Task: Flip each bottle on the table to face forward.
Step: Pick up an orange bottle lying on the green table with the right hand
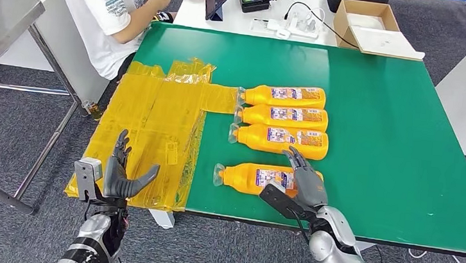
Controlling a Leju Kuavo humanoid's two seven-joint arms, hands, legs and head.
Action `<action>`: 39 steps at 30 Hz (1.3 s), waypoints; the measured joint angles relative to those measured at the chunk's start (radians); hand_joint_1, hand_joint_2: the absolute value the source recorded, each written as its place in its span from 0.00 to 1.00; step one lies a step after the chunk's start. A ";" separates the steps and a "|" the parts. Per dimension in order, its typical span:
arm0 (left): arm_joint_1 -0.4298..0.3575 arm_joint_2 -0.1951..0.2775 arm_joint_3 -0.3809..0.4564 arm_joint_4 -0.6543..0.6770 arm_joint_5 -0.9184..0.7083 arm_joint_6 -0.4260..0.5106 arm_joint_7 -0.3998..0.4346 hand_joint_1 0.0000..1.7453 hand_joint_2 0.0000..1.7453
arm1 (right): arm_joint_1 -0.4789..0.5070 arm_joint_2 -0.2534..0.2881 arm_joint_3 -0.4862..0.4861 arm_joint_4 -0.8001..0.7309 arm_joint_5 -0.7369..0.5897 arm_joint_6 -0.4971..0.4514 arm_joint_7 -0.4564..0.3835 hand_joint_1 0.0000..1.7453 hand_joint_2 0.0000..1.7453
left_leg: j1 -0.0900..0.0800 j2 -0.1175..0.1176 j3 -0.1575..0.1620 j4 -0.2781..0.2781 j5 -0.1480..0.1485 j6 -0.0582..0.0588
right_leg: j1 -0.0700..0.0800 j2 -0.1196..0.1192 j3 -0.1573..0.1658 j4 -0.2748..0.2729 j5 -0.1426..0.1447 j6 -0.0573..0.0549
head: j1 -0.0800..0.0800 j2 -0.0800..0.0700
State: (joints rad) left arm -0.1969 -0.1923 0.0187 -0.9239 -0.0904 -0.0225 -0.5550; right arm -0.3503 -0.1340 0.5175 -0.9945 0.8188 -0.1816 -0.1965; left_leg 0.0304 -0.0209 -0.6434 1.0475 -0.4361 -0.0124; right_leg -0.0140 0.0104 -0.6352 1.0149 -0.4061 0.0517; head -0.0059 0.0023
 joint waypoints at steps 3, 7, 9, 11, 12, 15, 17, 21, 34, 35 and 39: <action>0.000 0.000 0.000 0.000 0.000 0.000 0.000 0.00 1.00 | -0.001 0.001 -0.002 0.007 0.000 0.000 0.000 0.00 1.00 | 0.000 0.000 0.000 0.000 0.000 0.000 | 0.000 0.000 0.000 0.000 0.000 0.000 | 0.000 0.000; 0.001 0.000 0.000 0.000 0.000 0.000 0.000 0.00 1.00 | -0.001 0.003 -0.006 0.016 0.001 0.000 0.000 0.00 1.00 | 0.000 0.000 0.000 0.000 0.000 0.000 | 0.000 0.000 0.000 0.000 0.000 0.000 | 0.000 0.000; 0.001 0.000 0.000 0.000 0.000 0.000 0.000 0.00 1.00 | -0.001 0.004 -0.007 0.019 0.001 0.000 0.000 0.00 1.00 | 0.000 0.000 0.000 0.000 0.000 0.000 | 0.000 0.000 0.000 0.000 0.000 0.000 | 0.000 0.000; 0.001 0.000 0.000 0.000 0.000 -0.001 0.000 0.00 1.00 | -0.002 0.004 -0.007 0.021 0.001 0.000 0.000 0.00 1.00 | 0.000 0.000 0.000 0.000 0.000 0.000 | 0.000 0.000 0.000 0.000 0.000 0.000 | 0.000 0.000; 0.001 0.000 0.000 0.000 0.000 0.000 0.000 0.00 1.00 | -0.002 0.004 -0.007 0.022 0.001 0.001 0.000 0.00 1.00 | 0.000 0.000 0.000 0.000 0.000 0.000 | 0.000 0.000 0.000 0.000 0.000 0.000 | 0.000 0.000; 0.001 0.000 0.000 0.000 0.000 0.000 0.000 0.00 1.00 | -0.008 0.005 -0.007 0.028 0.000 0.023 0.002 0.00 1.00 | 0.000 0.000 0.000 0.000 0.000 0.000 | 0.000 0.000 0.000 0.000 0.000 0.000 | 0.000 0.000; 0.001 0.000 0.000 0.000 0.000 0.000 0.000 0.00 1.00 | -0.017 0.006 -0.008 0.039 -0.003 0.055 0.006 0.00 1.00 | 0.000 0.000 0.000 0.000 0.000 0.000 | 0.000 0.000 0.000 0.000 0.000 0.000 | 0.000 0.000; 0.000 0.000 0.000 0.000 0.001 0.000 0.001 0.00 1.00 | -0.050 0.007 -0.007 0.076 -0.013 0.107 0.013 0.00 1.00 | 0.000 0.000 0.003 0.000 0.000 0.000 | 0.000 0.000 0.002 0.000 0.000 0.000 | 0.000 0.000; -0.021 0.000 0.002 0.081 0.030 -0.027 -0.001 0.00 1.00 | -0.248 0.014 0.081 0.281 0.006 0.289 0.067 0.00 1.00 | 0.000 0.001 0.010 0.000 0.002 0.001 | 0.000 0.001 0.009 -0.001 0.003 0.000 | 0.000 0.000; -0.022 0.000 0.002 0.088 0.033 -0.027 -0.002 0.00 1.00 | -0.260 0.014 0.091 0.295 0.006 0.294 0.070 0.00 1.00 | 0.000 0.001 0.010 0.000 0.002 0.001 | 0.000 0.001 0.009 -0.001 0.003 -0.001 | 0.000 0.000; -0.025 -0.001 0.010 0.110 0.045 -0.028 -0.010 0.00 1.00 | -0.309 0.009 0.131 0.339 0.006 0.346 0.077 0.00 1.00 | 0.000 0.001 0.010 0.000 0.002 0.001 | 0.000 0.001 0.009 -0.001 0.004 -0.001 | 0.000 0.000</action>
State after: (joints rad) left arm -0.2222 -0.1929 0.0290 -0.8138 -0.0452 -0.0504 -0.5646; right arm -0.6595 -0.1246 0.6488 -0.6551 0.8247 0.1647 -0.1191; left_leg 0.0303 -0.0196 -0.6331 1.0474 -0.4337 -0.0118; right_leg -0.0140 0.0110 -0.6266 1.0142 -0.4023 0.0508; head -0.0058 0.0023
